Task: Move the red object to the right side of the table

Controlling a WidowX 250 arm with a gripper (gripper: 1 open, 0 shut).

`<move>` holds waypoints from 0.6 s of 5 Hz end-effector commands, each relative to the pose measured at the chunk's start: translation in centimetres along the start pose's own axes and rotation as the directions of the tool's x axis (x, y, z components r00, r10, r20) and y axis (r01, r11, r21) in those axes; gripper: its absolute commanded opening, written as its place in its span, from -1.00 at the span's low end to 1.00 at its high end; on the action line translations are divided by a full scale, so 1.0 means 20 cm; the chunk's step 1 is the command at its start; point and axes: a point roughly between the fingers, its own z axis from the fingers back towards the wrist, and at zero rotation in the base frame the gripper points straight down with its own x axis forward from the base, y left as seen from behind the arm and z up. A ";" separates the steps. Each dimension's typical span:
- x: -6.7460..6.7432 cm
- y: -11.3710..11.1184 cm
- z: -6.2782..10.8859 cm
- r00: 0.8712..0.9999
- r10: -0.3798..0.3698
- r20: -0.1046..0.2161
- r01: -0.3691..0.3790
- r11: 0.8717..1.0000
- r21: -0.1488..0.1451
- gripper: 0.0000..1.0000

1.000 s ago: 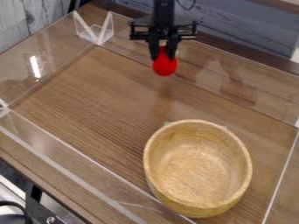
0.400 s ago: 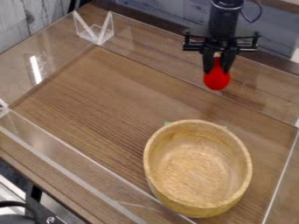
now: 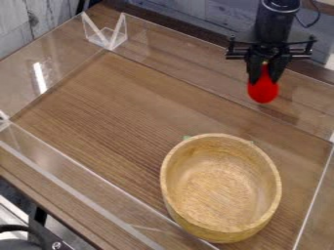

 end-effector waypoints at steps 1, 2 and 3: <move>0.02 -0.07 0.05 0.998 0.028 0.050 -0.026 0.999 -0.036 -1.00; 0.00 -0.08 0.01 0.997 0.053 0.060 -0.052 0.998 -0.029 -1.00; -0.03 -0.07 -0.04 0.992 0.109 0.064 -0.108 0.994 -0.019 -1.00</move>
